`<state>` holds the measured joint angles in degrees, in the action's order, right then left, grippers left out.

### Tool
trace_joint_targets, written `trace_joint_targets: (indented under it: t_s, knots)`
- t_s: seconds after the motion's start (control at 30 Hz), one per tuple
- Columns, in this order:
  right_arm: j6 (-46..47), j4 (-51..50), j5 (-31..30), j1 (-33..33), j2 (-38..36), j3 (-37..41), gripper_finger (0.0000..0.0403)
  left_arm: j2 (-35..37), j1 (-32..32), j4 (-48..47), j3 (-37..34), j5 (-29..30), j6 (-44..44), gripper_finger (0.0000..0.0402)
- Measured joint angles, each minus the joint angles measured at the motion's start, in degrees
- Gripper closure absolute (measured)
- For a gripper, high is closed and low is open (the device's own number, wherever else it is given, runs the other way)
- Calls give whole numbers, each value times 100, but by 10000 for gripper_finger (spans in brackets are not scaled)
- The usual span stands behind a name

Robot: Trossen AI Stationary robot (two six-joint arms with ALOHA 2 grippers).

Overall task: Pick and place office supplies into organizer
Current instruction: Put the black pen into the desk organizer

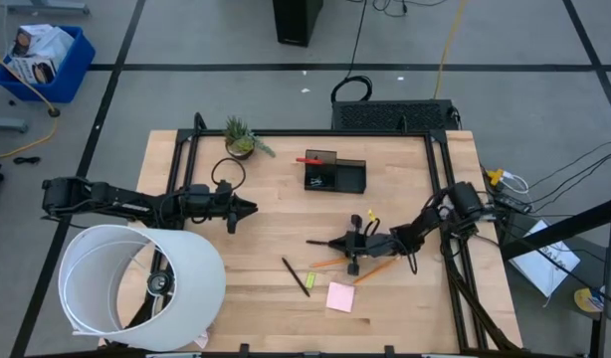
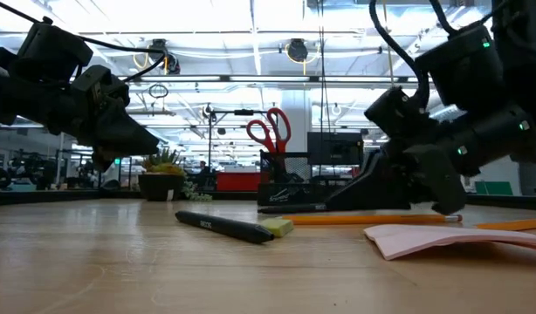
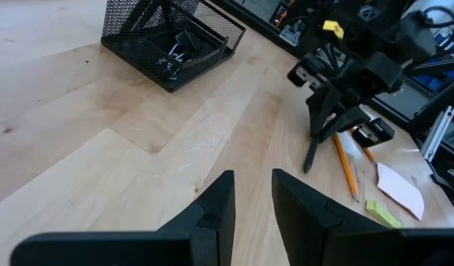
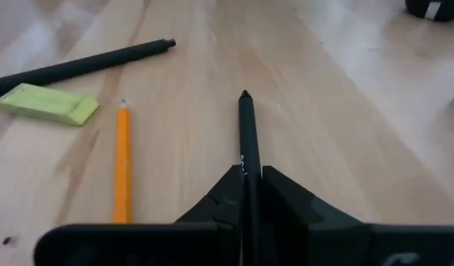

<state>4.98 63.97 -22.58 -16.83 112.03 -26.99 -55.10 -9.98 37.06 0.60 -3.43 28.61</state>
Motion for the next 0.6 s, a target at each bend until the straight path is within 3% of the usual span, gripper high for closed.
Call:
trace_joint_targets:
  t_s: [0.27, 0.6]
  knots:
    - [-417, -1162, -146, 257, -1029, -1, 371, 0, 0, 0, 0, 6, -1, 309]
    - [-1791, -1852, -143, 861, -2255, -5, 377, 1, 0, 0, 0, 51, -3, 309]
